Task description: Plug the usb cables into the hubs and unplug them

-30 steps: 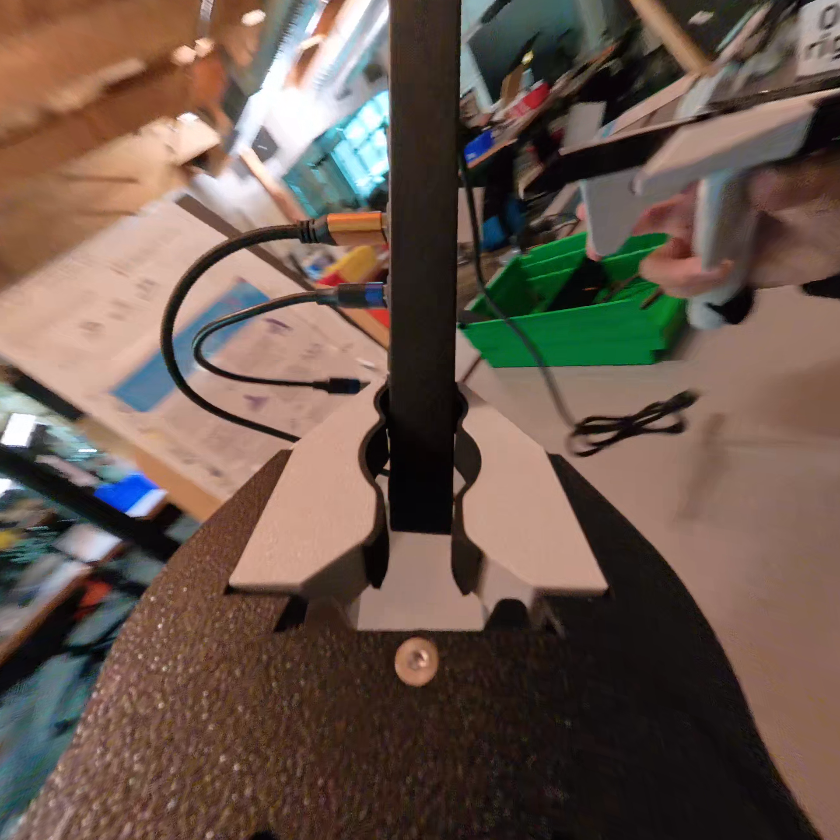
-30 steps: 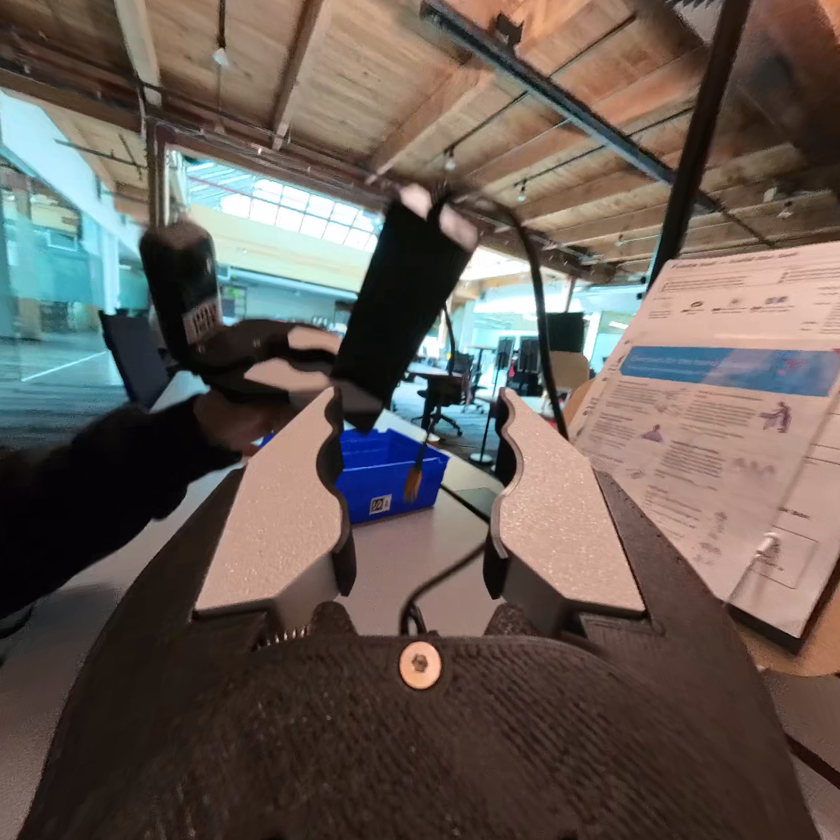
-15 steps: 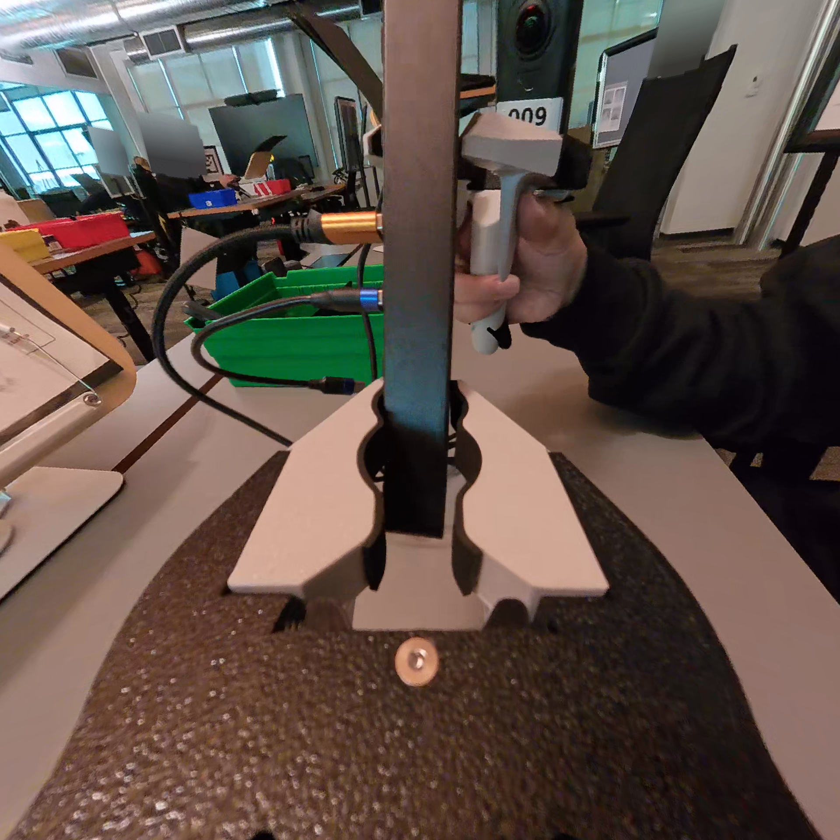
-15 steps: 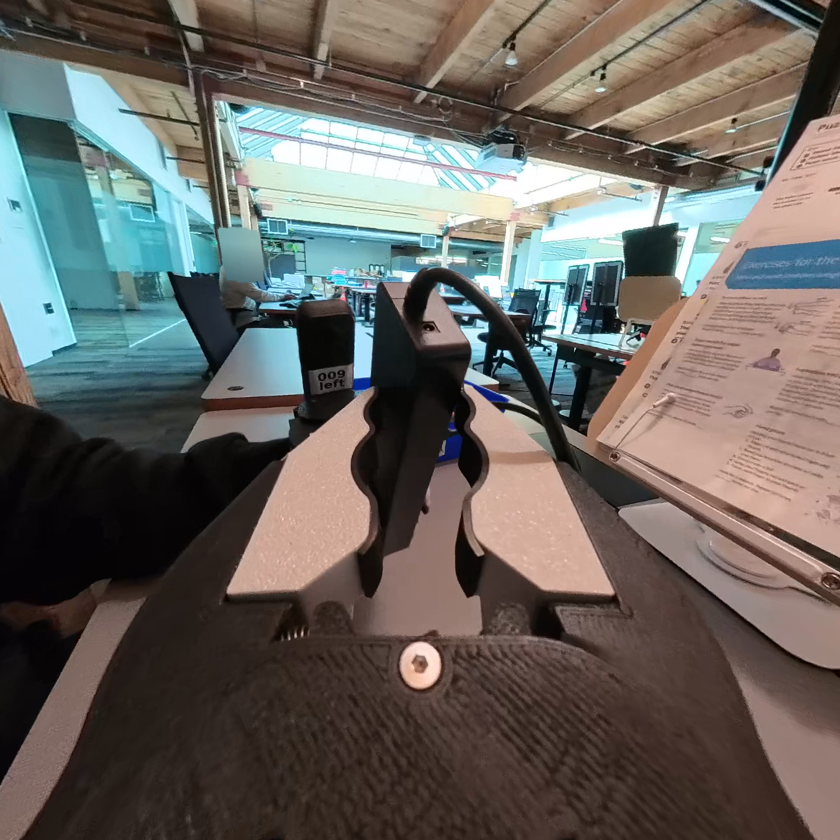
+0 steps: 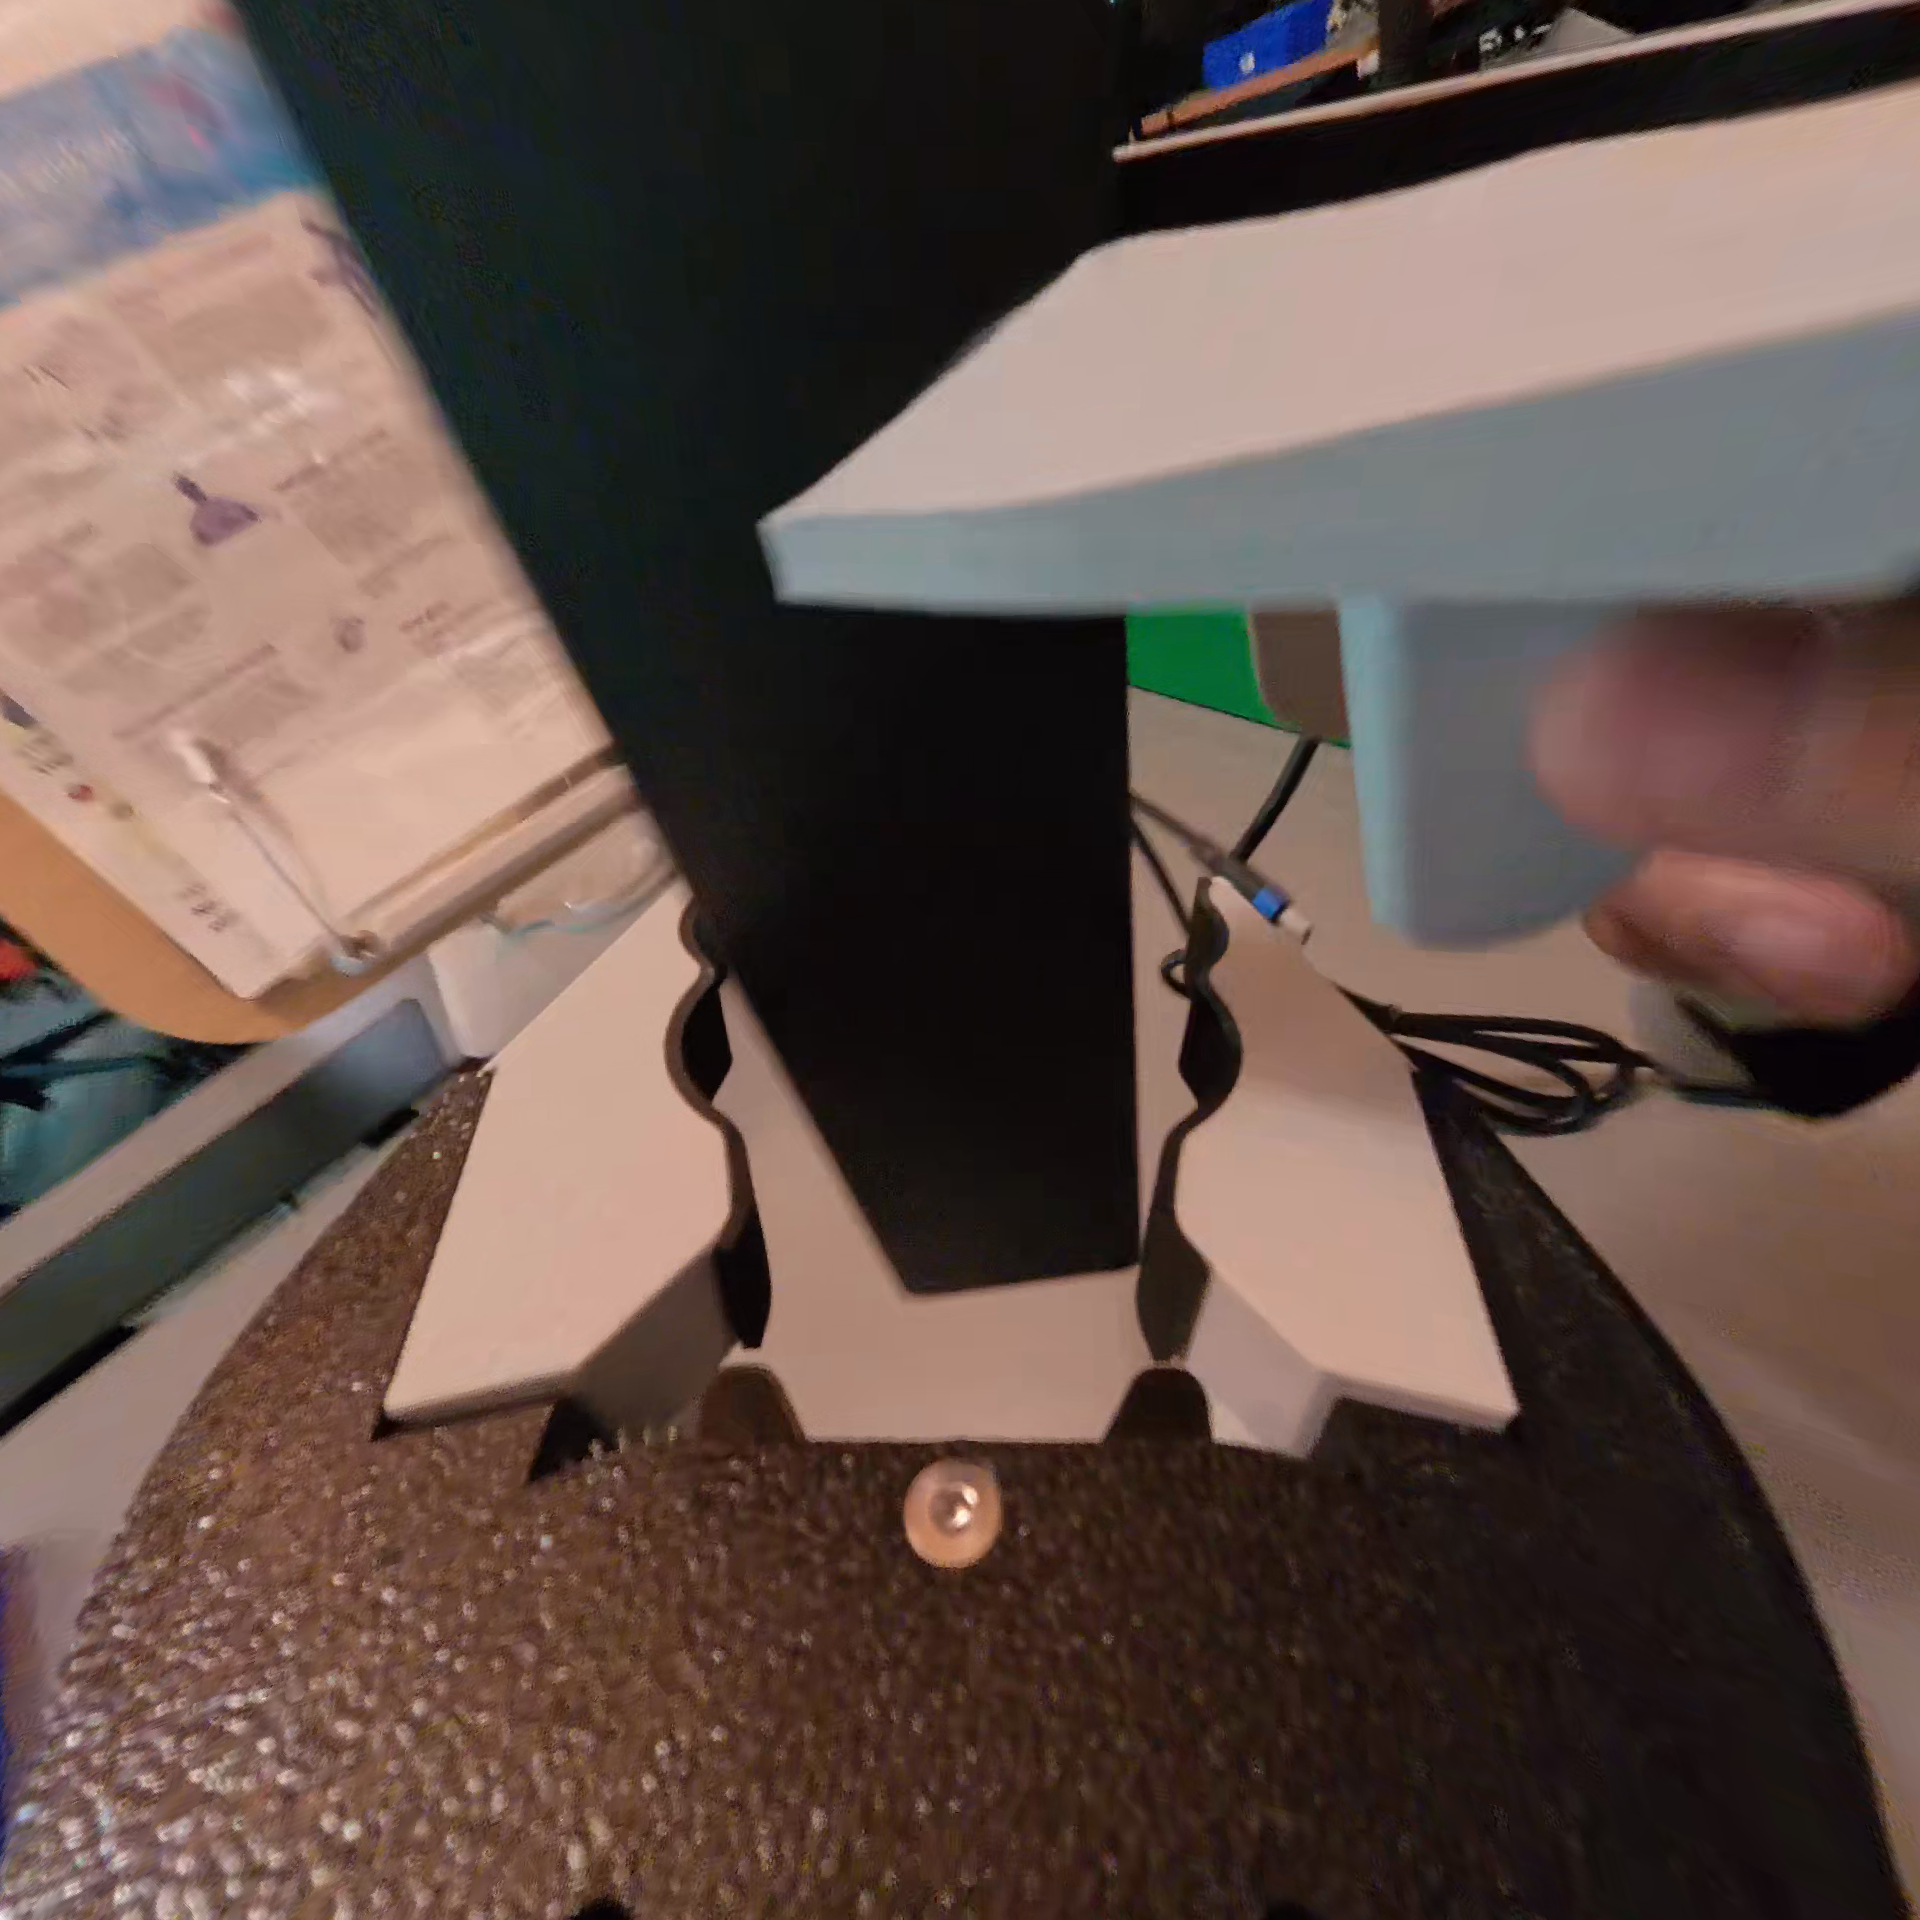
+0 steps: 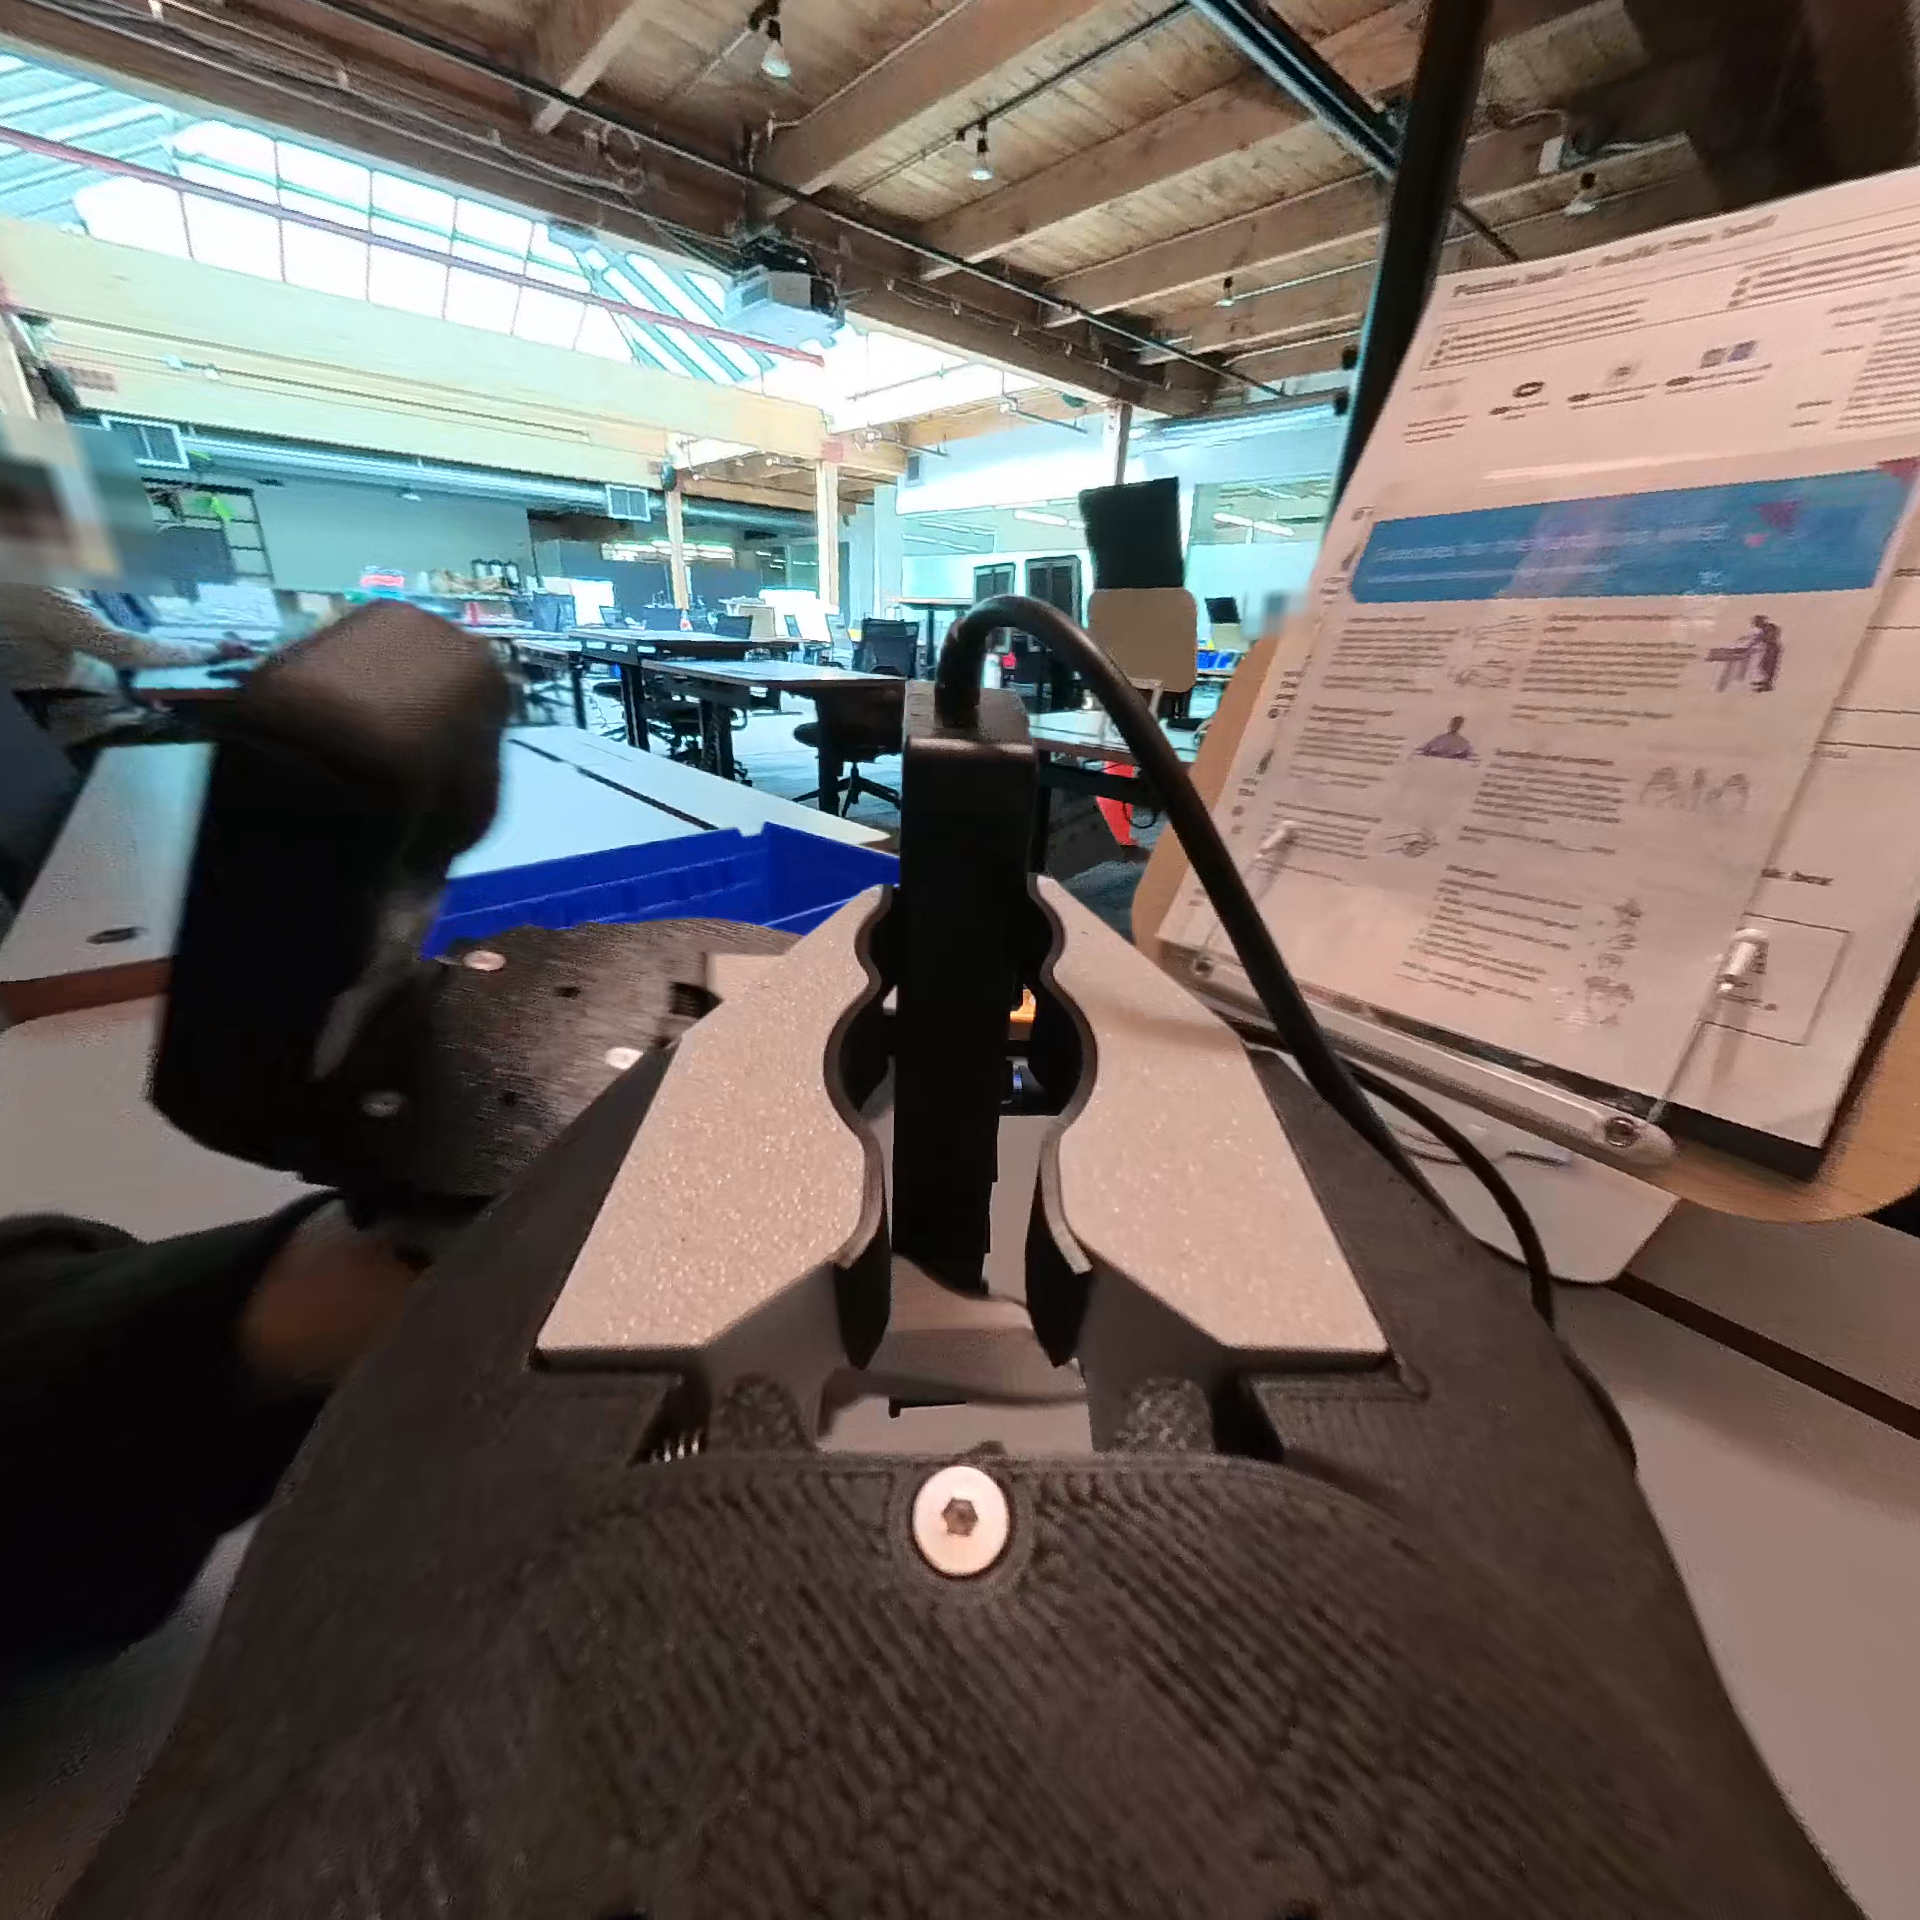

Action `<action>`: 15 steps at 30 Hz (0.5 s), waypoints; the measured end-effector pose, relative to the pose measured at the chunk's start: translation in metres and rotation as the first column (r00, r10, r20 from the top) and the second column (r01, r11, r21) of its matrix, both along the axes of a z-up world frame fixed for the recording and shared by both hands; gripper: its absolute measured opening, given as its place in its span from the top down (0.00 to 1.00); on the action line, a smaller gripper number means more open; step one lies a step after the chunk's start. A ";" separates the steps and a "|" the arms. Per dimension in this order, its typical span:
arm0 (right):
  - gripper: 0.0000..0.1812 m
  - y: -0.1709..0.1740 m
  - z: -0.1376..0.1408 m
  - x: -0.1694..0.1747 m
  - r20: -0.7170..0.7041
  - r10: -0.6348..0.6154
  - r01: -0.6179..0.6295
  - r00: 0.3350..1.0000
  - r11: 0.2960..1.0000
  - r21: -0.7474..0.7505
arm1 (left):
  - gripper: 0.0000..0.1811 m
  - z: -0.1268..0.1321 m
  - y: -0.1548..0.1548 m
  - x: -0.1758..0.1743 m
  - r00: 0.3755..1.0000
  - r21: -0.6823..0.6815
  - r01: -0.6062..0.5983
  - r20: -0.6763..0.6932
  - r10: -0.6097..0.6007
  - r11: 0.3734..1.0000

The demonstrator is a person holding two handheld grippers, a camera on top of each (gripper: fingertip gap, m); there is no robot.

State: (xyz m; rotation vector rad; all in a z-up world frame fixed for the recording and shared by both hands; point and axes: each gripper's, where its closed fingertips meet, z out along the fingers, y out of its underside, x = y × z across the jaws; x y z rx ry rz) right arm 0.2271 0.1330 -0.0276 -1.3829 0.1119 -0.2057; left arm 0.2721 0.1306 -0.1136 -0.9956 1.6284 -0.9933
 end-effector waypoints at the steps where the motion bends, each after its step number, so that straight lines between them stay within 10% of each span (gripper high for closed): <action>1: 0.88 0.004 -0.002 -0.006 -0.001 0.015 -0.015 1.000 1.000 -0.008 | 0.53 -0.004 -0.002 0.003 1.000 -0.030 0.001 -0.027 -0.002 1.000; 5: 0.87 0.010 -0.006 -0.014 0.116 0.014 -0.006 0.993 0.997 -0.070 | 0.65 -0.008 0.003 0.006 0.998 -0.104 0.044 -0.044 -0.049 0.994; 10: 0.73 -0.013 -0.015 -0.043 0.207 0.316 -0.234 0.926 0.910 -0.342 | 0.66 -0.016 0.002 0.001 0.957 -0.258 0.255 -0.073 -0.282 0.932; 15: 0.65 -0.075 0.054 -0.021 0.131 0.287 -0.286 0.949 0.958 -0.027 | 0.66 -0.019 -0.013 -0.020 0.820 -0.354 0.518 -0.052 -0.570 0.779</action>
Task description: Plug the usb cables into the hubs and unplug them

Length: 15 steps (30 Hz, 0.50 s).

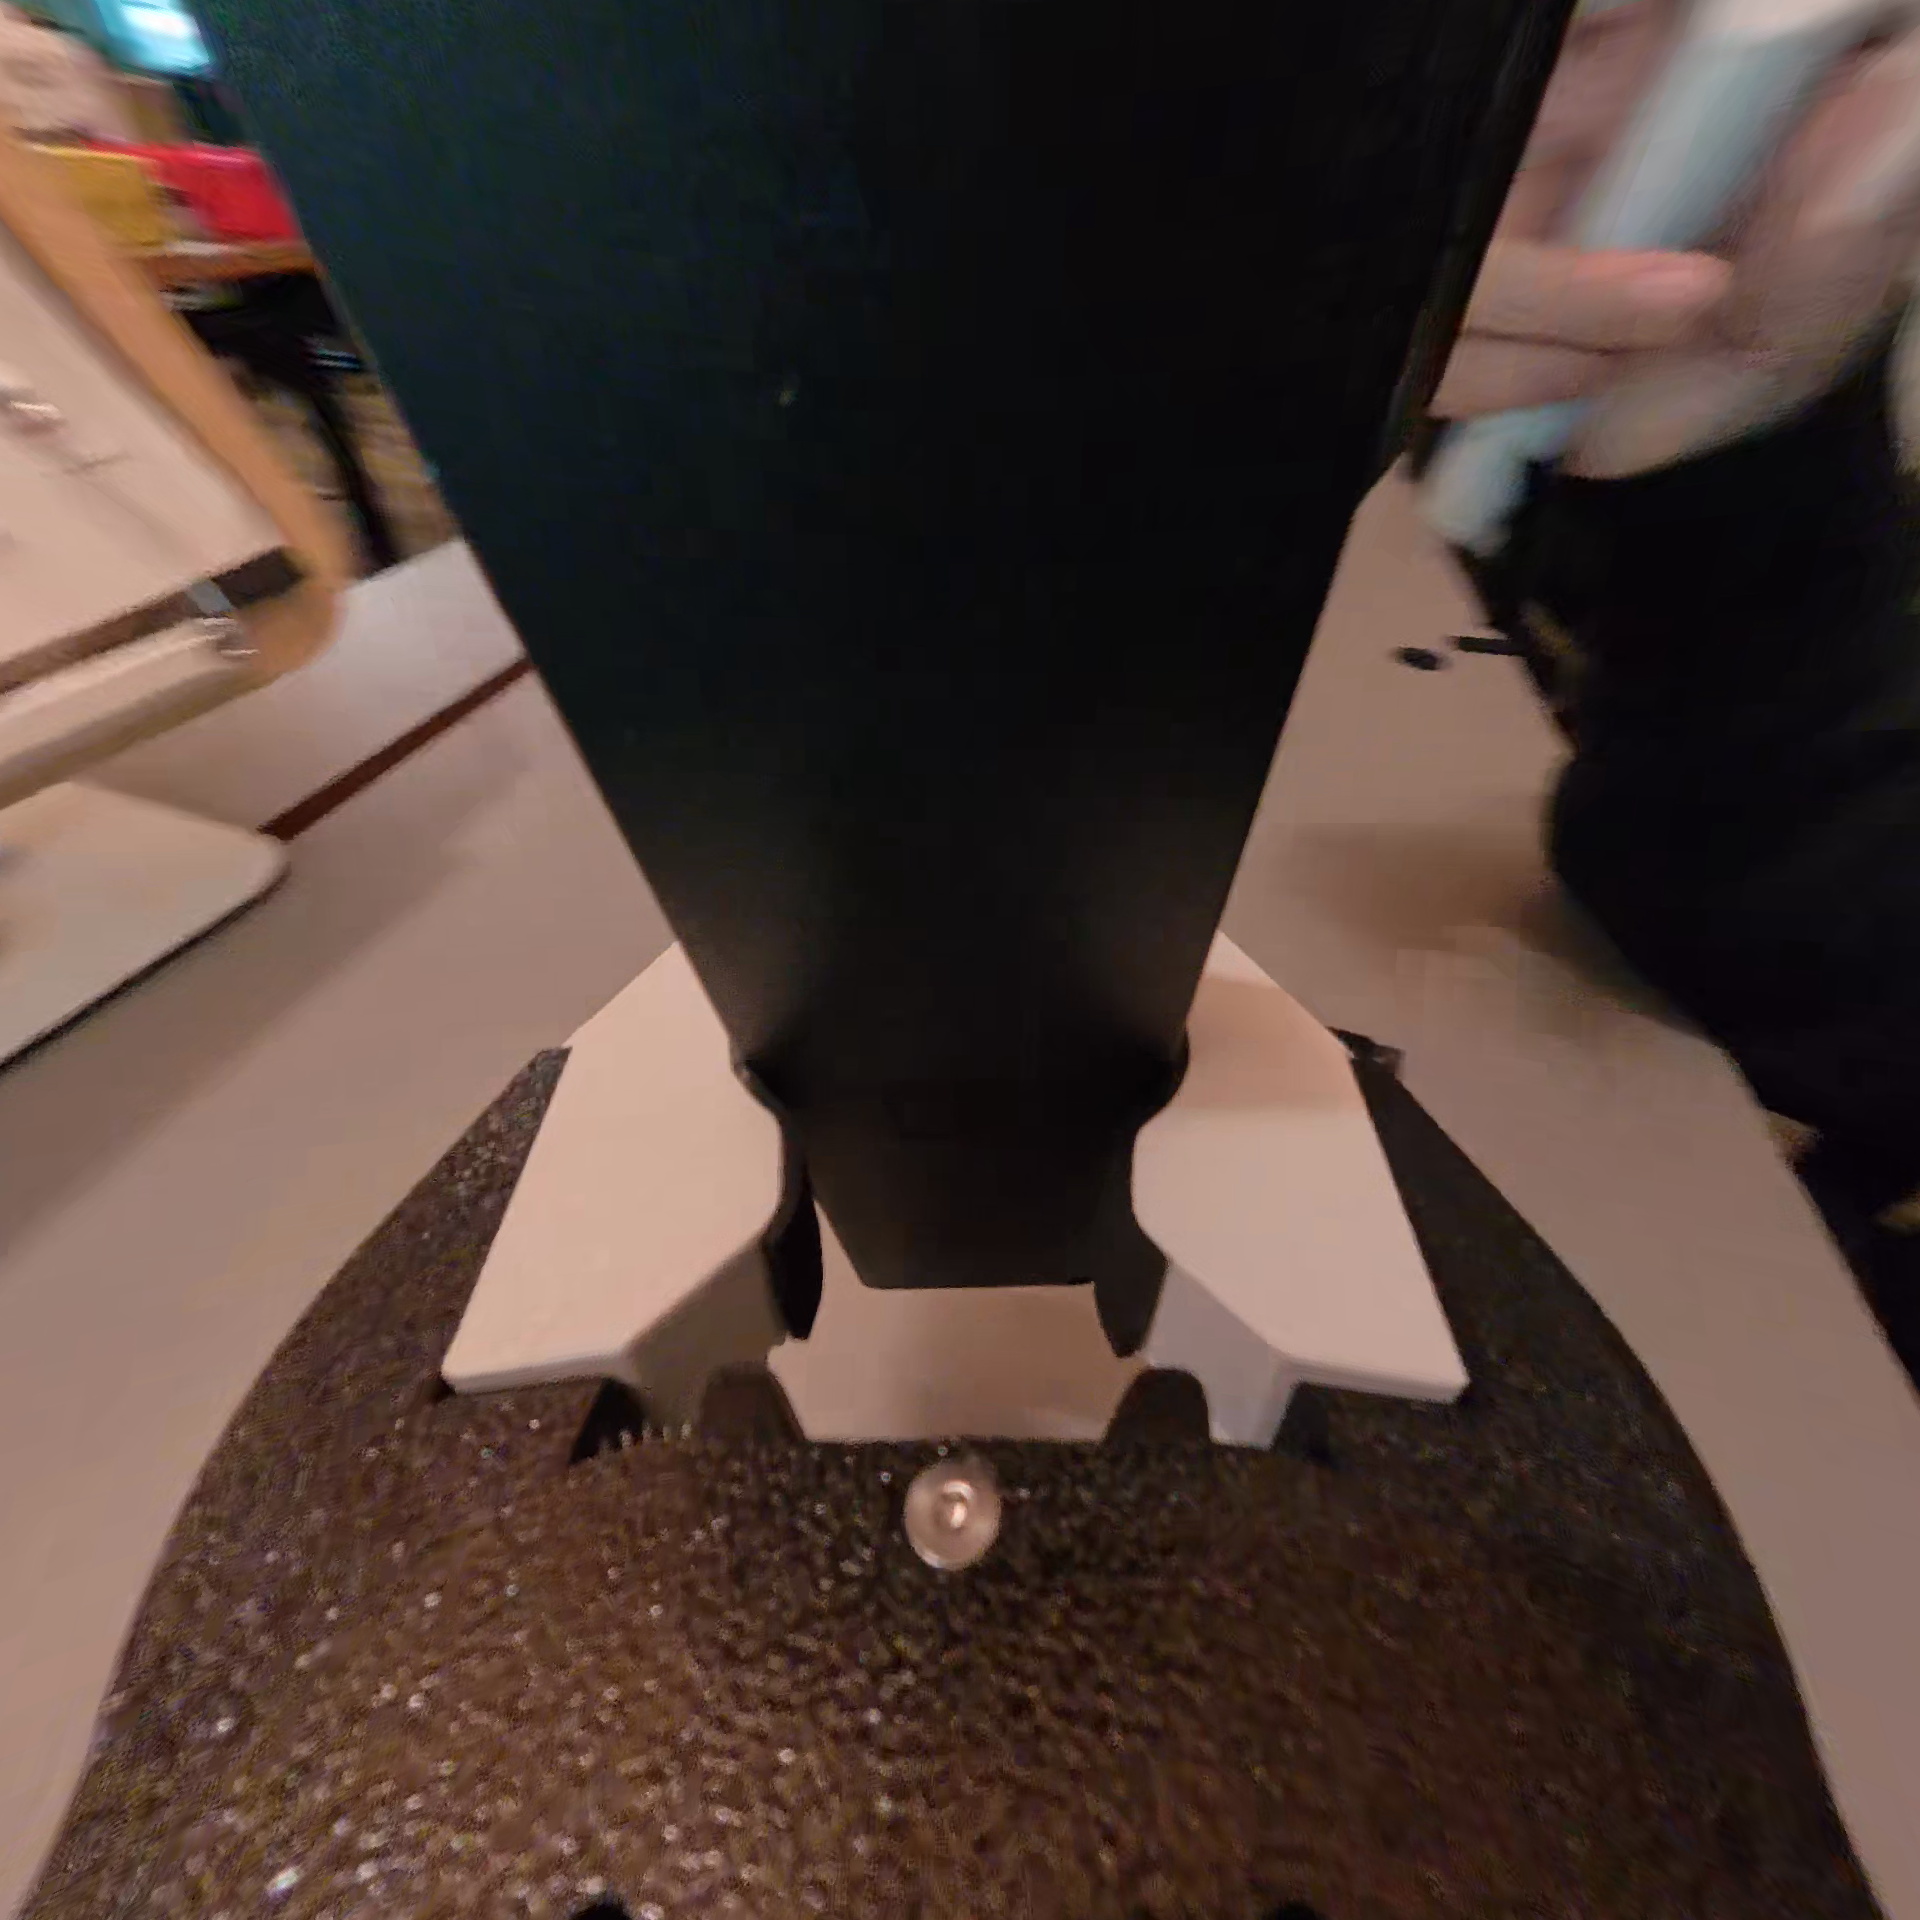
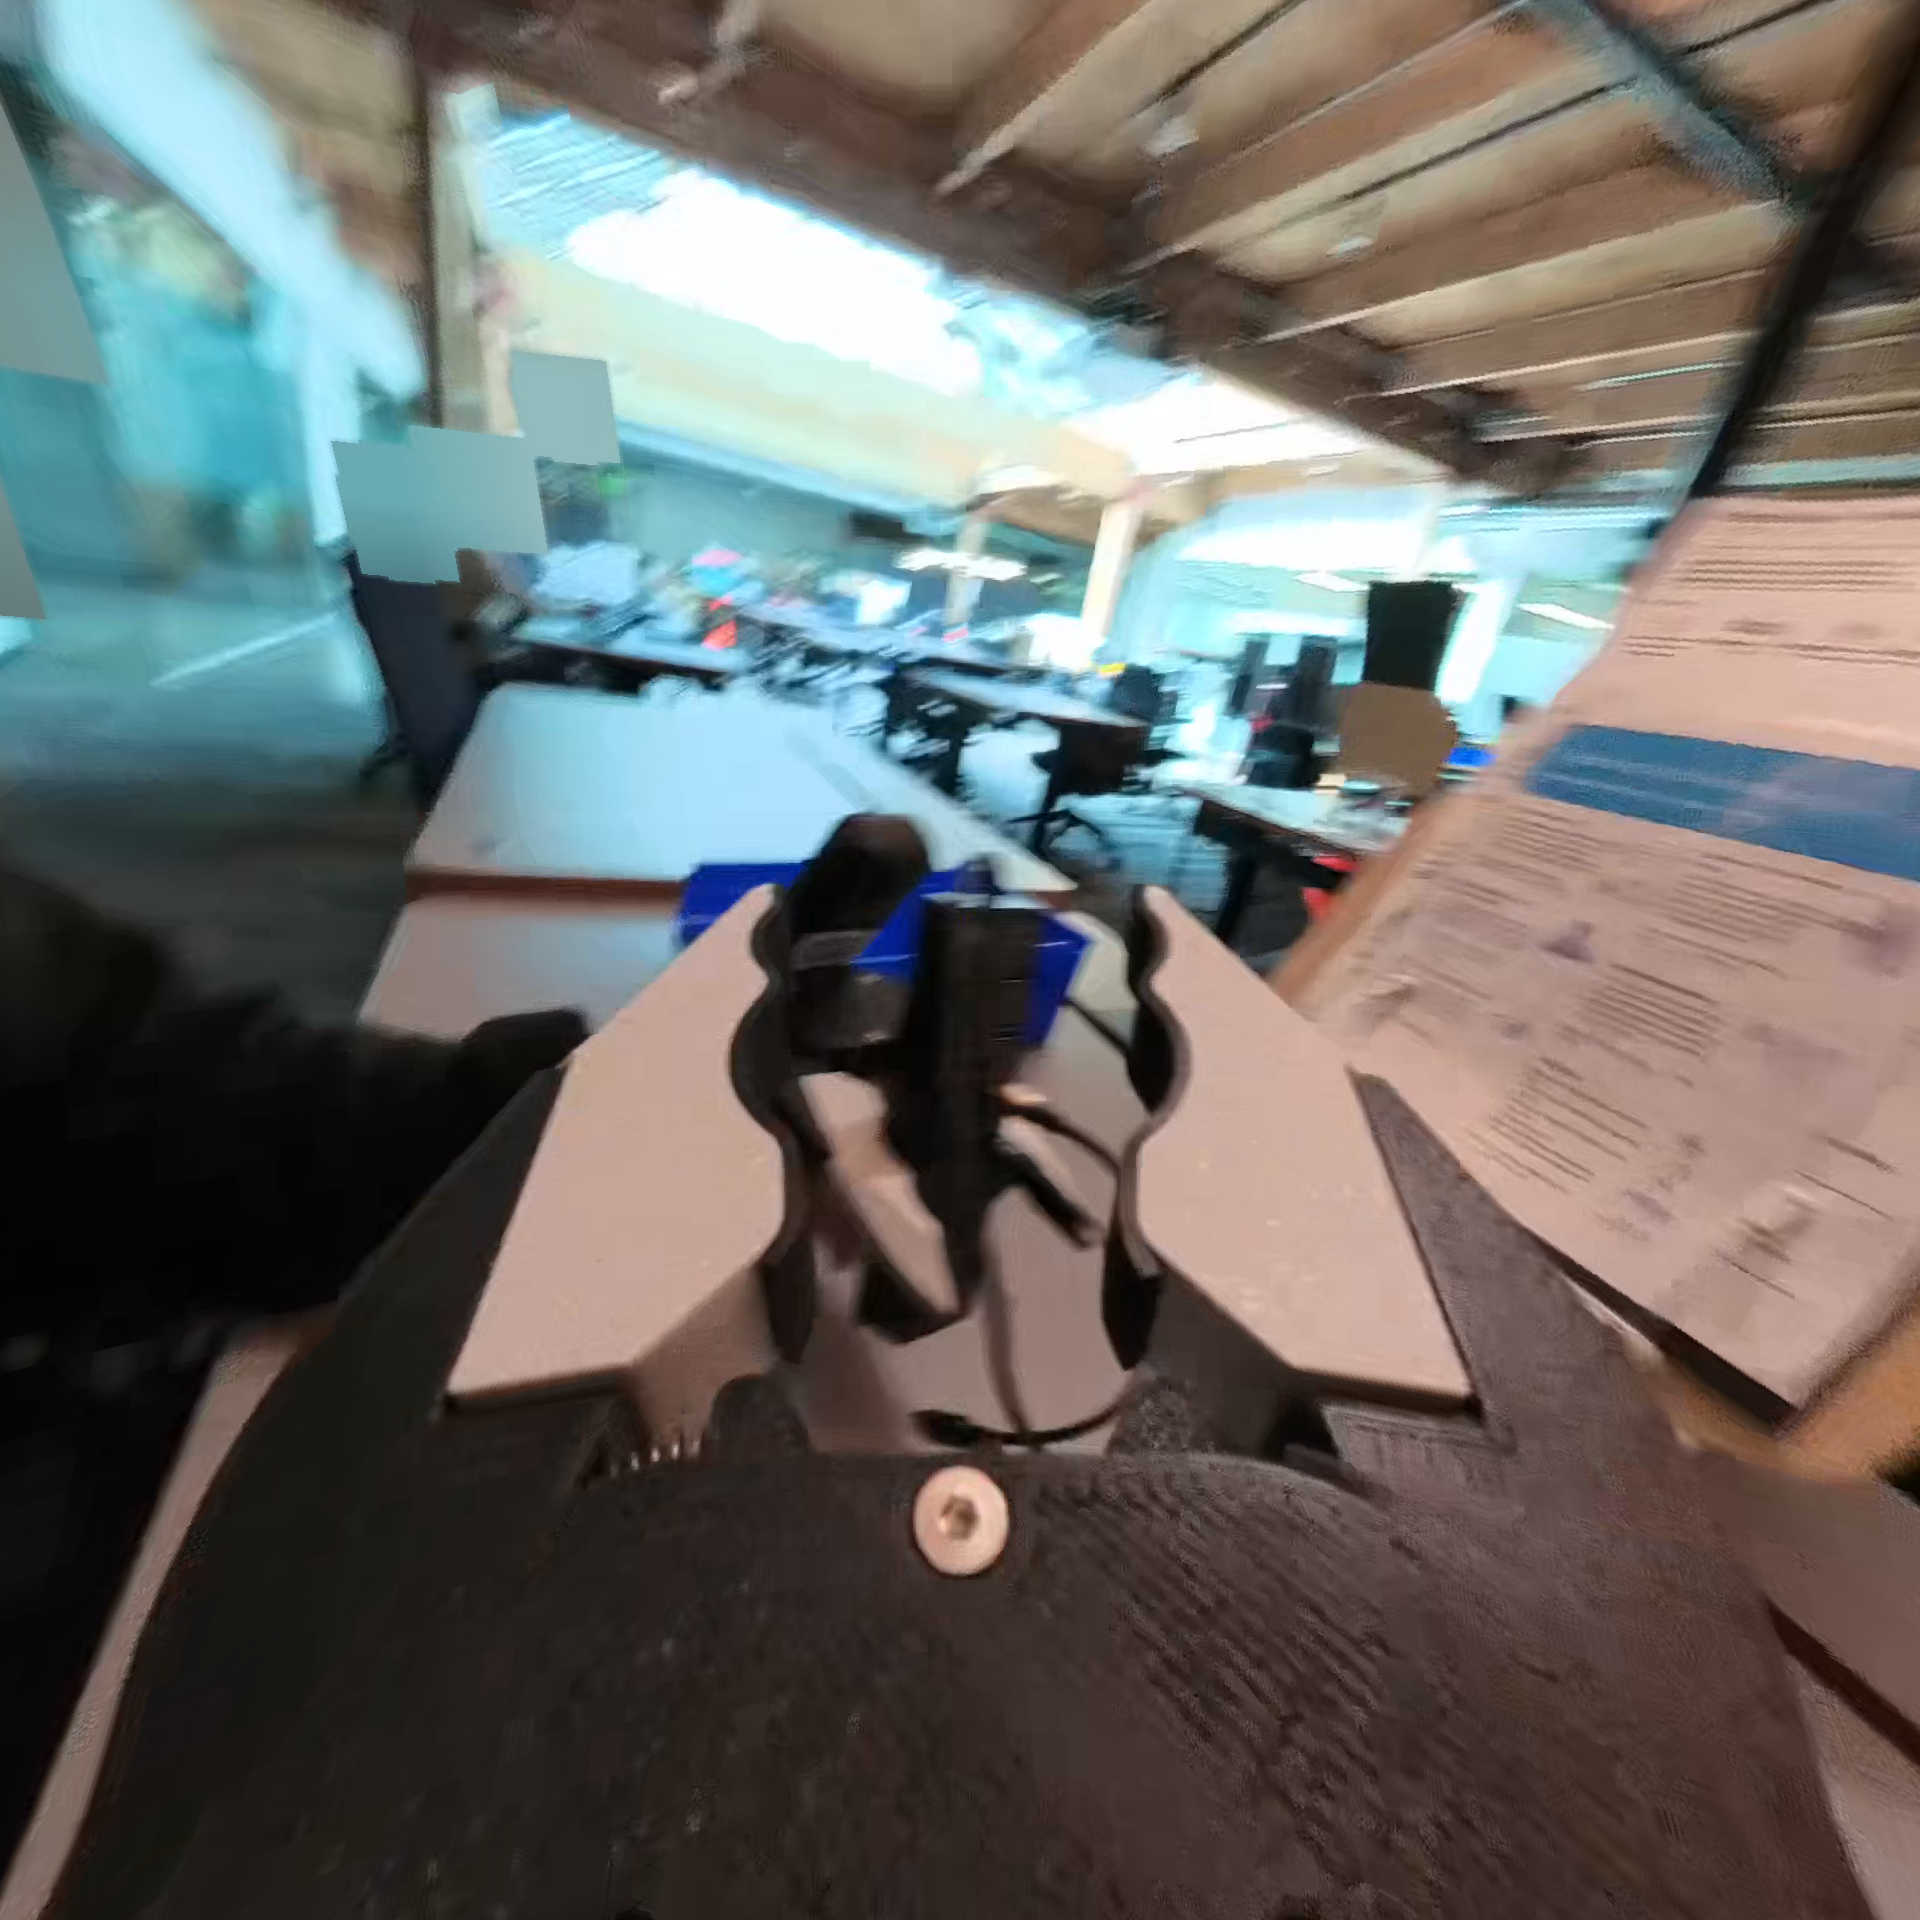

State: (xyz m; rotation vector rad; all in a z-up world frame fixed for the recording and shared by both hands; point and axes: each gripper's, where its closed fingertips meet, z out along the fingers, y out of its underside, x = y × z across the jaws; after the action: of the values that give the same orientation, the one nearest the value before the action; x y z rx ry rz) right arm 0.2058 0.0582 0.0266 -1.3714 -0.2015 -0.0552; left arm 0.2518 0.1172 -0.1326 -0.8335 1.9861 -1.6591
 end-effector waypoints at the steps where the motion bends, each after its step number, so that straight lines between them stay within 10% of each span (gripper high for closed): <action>1: 0.58 -0.004 0.000 0.020 -0.035 -0.076 0.077 0.996 0.997 0.016 | 0.66 0.000 -0.006 -0.007 0.997 -0.017 0.070 -0.014 -0.070 0.997; 4: 0.48 0.009 -0.035 0.040 -0.133 -0.086 0.066 0.987 0.987 -0.148 | 0.66 -0.003 -0.024 -0.025 0.970 -0.016 0.243 -0.027 -0.243 0.970; 9: 0.60 0.040 -0.068 0.006 -0.257 0.133 -0.191 0.957 0.958 -0.216 | 0.66 -0.017 -0.049 -0.041 0.923 0.035 0.383 -0.042 -0.382 0.923; 15: 0.60 0.070 -0.110 -0.016 -0.078 0.111 -0.132 0.991 0.913 -0.385 | 0.66 -0.034 -0.056 -0.038 0.932 0.129 0.361 -0.087 -0.352 0.923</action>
State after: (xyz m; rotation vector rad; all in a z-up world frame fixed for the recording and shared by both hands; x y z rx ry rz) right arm 0.1899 0.1278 -0.0832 -1.7534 -0.2612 0.1343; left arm 0.2136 0.0612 -0.1670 -0.4954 2.3813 -1.6663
